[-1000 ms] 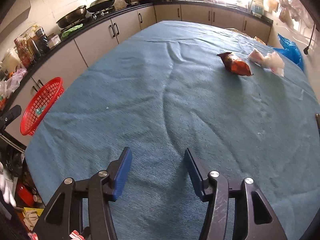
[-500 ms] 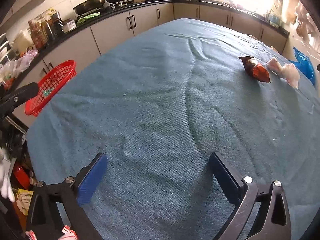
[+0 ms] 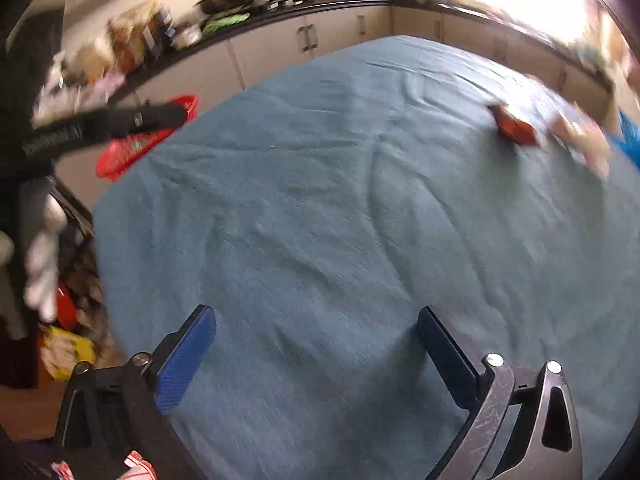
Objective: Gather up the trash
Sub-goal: 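Move both tools back over the table toward the remaining bags, then grasp the white plastic bag with the right tool while the left tool grasps the red snack bag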
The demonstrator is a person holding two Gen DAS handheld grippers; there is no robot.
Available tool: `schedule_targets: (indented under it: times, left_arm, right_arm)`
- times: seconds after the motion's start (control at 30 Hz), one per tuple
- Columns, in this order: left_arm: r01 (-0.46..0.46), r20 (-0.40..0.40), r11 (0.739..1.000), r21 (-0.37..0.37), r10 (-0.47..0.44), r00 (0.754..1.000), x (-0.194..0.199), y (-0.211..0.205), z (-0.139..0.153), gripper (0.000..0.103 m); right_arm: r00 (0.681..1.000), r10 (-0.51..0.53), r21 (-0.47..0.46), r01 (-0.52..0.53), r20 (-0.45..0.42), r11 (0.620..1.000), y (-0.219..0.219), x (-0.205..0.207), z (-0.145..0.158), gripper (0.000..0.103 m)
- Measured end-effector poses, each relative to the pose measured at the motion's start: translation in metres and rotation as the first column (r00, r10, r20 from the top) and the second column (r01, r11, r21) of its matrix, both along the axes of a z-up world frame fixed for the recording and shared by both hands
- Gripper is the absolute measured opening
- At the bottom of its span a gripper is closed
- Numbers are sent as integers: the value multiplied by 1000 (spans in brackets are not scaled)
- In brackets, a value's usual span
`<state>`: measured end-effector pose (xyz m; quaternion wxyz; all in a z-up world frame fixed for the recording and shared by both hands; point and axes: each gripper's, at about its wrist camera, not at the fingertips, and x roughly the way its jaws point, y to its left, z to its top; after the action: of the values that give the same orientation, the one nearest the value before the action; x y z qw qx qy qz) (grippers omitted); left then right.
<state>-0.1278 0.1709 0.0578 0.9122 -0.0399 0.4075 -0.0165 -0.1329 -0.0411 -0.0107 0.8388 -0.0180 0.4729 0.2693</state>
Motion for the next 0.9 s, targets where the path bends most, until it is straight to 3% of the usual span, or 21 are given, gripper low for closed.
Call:
schedule_targets:
  times: [0.07,0.13,0.27,0.43,0.67,0.73,0.9]
  left_arm:
    - [34,-13,999,-6,-34,999,7,-12,-2,76]
    - [63,-26,998,-14,-64,998,15,-26,-5,76]
    - [135,-44,990,-28,-136,990,33,-60,-7,76]
    - [230,-33,973,2,-230,973,55,-107,-3,76]
    - [291,-31,957,-13,-291,956,92,-150,0,76]
    - [294,-35,955,-23,-295,955,100,-155,0,76]
    - [295,-42,955,-32,-296,954,119,-163,-3,76]
  right_arm:
    - [997,-74,43,75,-27,996,-31,4,3,85]
    - [988,-150,56,152,-30,987,-57,10,7,82]
    - [951,-309,57,309,2,949,-114,26,21,81]
    - [907,-413,81,407,82,910,-144,61,46,81]
    - [833,-537,216,505,133,836,-166,155,67,81]
    - [844,-511,191,481,163,856,-161,184,72,81]
    - [917,-372,56,368,146,928,-141,244,57,81]
